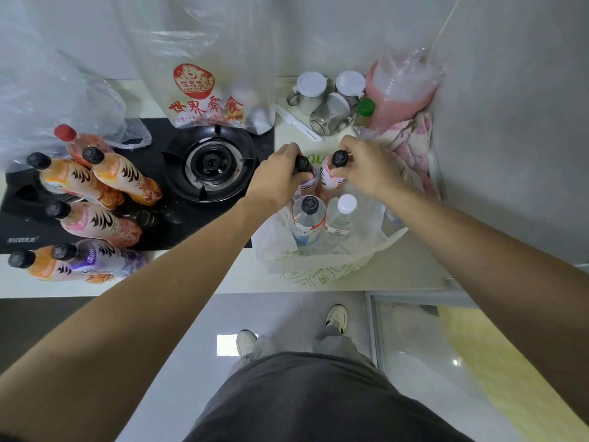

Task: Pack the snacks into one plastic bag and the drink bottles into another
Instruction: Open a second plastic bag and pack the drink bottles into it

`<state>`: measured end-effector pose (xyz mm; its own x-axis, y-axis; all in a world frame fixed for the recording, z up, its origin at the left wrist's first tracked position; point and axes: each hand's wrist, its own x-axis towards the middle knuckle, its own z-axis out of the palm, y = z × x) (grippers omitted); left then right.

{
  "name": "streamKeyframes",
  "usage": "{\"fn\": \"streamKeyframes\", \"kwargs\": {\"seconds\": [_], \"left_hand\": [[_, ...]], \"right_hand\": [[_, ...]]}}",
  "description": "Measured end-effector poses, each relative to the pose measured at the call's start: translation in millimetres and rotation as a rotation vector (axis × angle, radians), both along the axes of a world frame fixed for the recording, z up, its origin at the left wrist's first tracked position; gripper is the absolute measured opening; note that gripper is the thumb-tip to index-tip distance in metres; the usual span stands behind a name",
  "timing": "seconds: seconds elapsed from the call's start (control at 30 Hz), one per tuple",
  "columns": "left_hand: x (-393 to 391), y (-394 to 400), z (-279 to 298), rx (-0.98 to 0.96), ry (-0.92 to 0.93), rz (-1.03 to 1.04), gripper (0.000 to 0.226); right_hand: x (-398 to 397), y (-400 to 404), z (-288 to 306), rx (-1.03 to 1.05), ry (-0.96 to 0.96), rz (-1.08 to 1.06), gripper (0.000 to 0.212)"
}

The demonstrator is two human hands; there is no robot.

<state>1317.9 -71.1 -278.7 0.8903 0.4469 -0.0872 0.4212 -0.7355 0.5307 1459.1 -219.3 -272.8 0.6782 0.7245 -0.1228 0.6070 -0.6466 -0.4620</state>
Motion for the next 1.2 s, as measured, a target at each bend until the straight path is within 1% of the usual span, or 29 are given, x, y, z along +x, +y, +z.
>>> {"fn": "streamKeyframes", "kwargs": {"seconds": [0.1,0.23,0.37,0.47,0.53,0.73,0.83,1.0,1.13,1.2], "left_hand": [[2.1,1.5,-2.3,0.031,0.028,-0.011,0.032],[-1.3,2.6,-6.3,0.065,0.019,-0.017,0.032],[-4.5,1.7,-4.5,0.077,0.028,-0.047,0.038],[-12.5,2.7,-1.3,0.072,0.009,-0.047,0.045],[-20.9,5.3,2.8,0.097,-0.012,-0.021,0.047],[-63.5,29.5,24.9,0.203,-0.076,0.139,0.055],[-96.1,42.9,37.2,0.242,-0.084,0.274,0.052],[-175.9,58.2,50.8,0.301,-0.042,0.47,0.053],[-242.5,72.5,47.0,0.381,-0.007,0.59,0.05],[-270.1,82.2,45.4,0.407,0.025,0.645,0.052]], "right_hand": [[0.7,0.3,4.1,-0.028,0.0,0.037,0.029],[-3.8,1.4,5.4,-0.028,0.032,0.045,0.03],[-7.8,-1.2,17.7,-0.081,0.024,0.066,0.036],[-9.5,0.6,30.0,-0.047,0.011,0.086,0.047],[-12.0,8.4,37.5,-0.006,-0.013,0.121,0.049],[-40.2,56.3,57.6,0.027,-0.078,0.269,0.053],[-61.5,86.5,62.5,0.044,-0.082,0.39,0.053],[-115.5,140.0,65.1,0.088,-0.064,0.566,0.058],[-171.8,175.9,63.3,0.082,-0.059,0.711,0.056],[-198.7,191.5,61.3,0.087,-0.043,0.772,0.055]]}}
